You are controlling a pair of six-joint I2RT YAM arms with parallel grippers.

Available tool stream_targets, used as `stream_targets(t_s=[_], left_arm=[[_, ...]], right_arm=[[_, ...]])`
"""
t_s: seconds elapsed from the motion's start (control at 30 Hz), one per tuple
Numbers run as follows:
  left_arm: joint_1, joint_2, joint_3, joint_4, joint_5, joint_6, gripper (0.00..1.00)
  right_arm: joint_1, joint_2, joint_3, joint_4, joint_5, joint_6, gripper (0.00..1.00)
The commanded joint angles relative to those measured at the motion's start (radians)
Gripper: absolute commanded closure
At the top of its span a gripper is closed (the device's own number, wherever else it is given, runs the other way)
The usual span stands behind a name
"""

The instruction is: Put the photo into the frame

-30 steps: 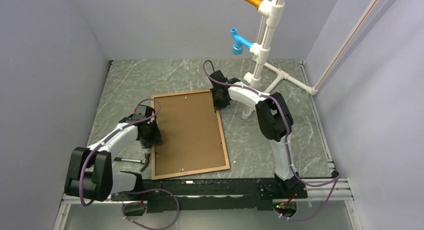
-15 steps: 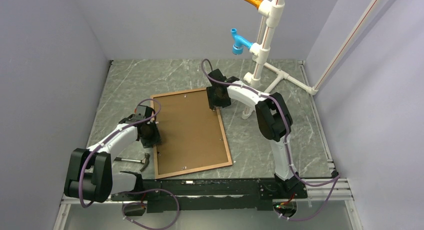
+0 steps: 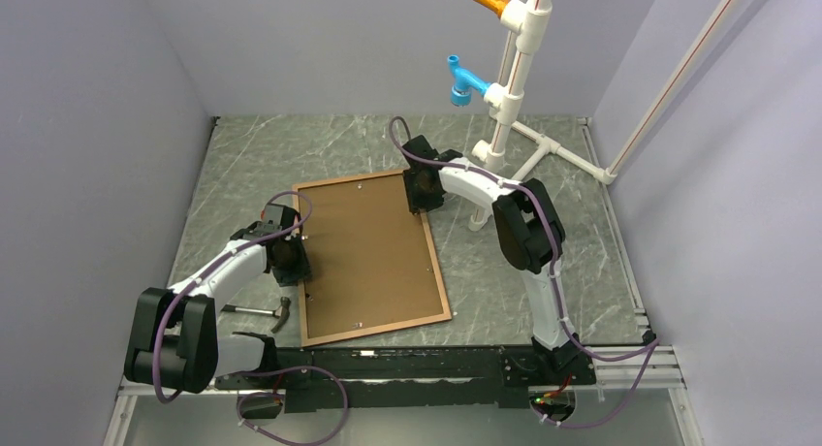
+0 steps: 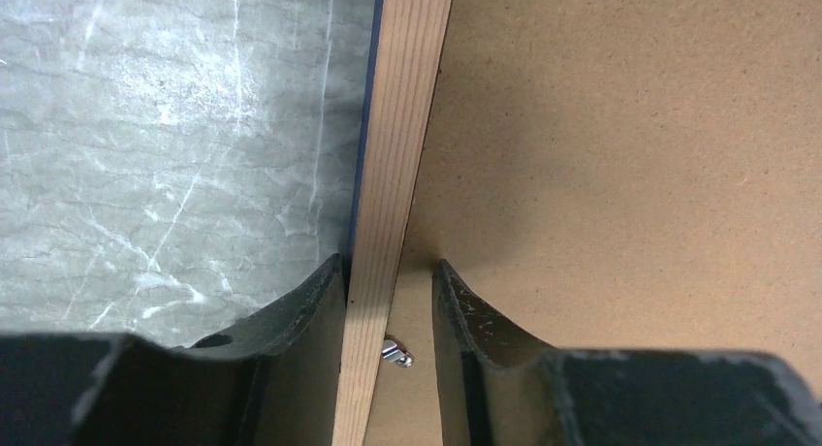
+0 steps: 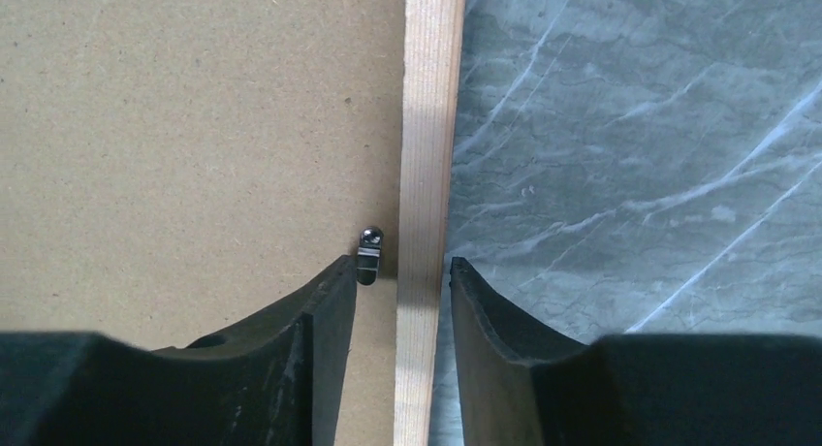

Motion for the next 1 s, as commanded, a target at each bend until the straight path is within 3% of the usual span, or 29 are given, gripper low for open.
stream_targets(t_s=[0.0,0.1,0.2,0.37,0.63,0.9,0.97], left_arm=[[-0.006,0.037,-0.036,0.044,0.005,0.014,0.63],[-0.007,0.036,-0.035,0.045,0.005,0.012,0.63],[-0.006,0.032,-0.038,0.048,0.012,0.01,0.63],[-0.007,0.003,-0.067,0.055,0.033,0.002,0.64],[-0.042,-0.077,-0.128,0.086,0.13,-0.04,0.87],[-0.29,-0.218,-0.186,0.091,0.136,-0.246,0.9],[-0.323,-0.259,-0.204,0.081,0.136,-0.278,0.87]], right_arm=[[0.005,0.009,-0.004,0.003,0.01,-0.019,0.65],[0.005,0.013,0.001,0.001,0.022,-0.022,0.86],[0.005,0.031,0.02,-0.007,0.046,-0.025,1.0],[0.004,0.057,0.052,0.008,0.053,-0.034,1.0],[0.006,0.162,0.253,-0.029,-0.02,-0.053,1.0],[0.045,0.266,0.452,-0.065,-0.117,-0.109,1.0],[0.056,0.284,0.485,-0.087,-0.108,-0.117,0.9]])
